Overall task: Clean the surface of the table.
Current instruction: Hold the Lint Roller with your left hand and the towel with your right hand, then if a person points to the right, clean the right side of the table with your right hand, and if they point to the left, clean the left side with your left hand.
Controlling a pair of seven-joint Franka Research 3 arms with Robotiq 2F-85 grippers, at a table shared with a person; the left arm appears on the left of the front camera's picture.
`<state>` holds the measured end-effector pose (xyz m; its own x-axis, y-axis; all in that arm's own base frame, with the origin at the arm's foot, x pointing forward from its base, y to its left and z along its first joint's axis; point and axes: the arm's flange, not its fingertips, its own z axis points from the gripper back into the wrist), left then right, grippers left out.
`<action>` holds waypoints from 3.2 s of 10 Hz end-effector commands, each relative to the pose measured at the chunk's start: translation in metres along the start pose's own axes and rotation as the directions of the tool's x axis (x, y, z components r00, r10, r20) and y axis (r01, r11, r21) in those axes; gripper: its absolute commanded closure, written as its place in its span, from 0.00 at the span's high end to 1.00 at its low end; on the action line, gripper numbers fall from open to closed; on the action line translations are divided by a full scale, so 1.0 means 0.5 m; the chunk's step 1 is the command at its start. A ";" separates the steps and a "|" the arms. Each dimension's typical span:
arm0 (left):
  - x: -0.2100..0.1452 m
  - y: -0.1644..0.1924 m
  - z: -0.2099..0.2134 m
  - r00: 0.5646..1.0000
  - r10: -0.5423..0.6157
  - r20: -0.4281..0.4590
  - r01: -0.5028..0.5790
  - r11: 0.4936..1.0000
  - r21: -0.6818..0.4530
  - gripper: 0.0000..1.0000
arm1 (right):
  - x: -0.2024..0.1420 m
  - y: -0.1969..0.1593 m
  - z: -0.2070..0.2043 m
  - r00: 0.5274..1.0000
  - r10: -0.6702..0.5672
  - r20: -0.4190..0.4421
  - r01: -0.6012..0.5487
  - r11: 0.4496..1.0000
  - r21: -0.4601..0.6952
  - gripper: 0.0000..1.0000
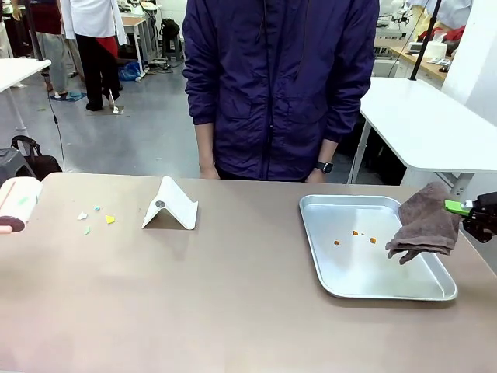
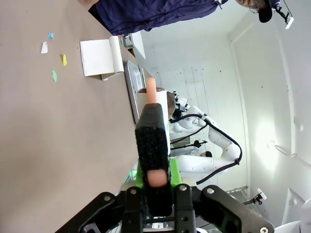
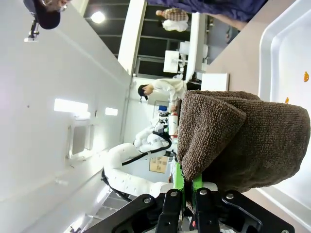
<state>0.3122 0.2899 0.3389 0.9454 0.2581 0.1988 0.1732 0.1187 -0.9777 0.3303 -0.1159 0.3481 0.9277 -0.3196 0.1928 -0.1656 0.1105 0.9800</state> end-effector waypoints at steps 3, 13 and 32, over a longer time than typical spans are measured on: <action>-0.005 -0.009 0.004 1.000 -0.004 -0.003 0.004 1.000 -0.015 0.00 | 0.001 0.014 0.001 1.000 -0.009 0.000 0.009 1.000 0.001 0.00; -0.005 -0.009 0.004 1.000 -0.004 -0.003 0.004 1.000 -0.015 0.00 | 0.001 0.014 0.001 1.000 -0.009 0.000 0.009 1.000 0.001 0.00; 0.094 0.053 -0.026 0.952 0.068 0.299 -0.145 0.959 0.243 0.22 | 0.001 0.014 0.001 1.000 -0.009 0.000 0.009 1.000 0.001 0.00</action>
<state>0.3565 0.3024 0.3240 0.8349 0.5168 0.1894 0.0074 0.3336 -0.9427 0.3304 -0.1159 0.3484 0.9277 -0.3193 0.1936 -0.1663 0.1110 0.9798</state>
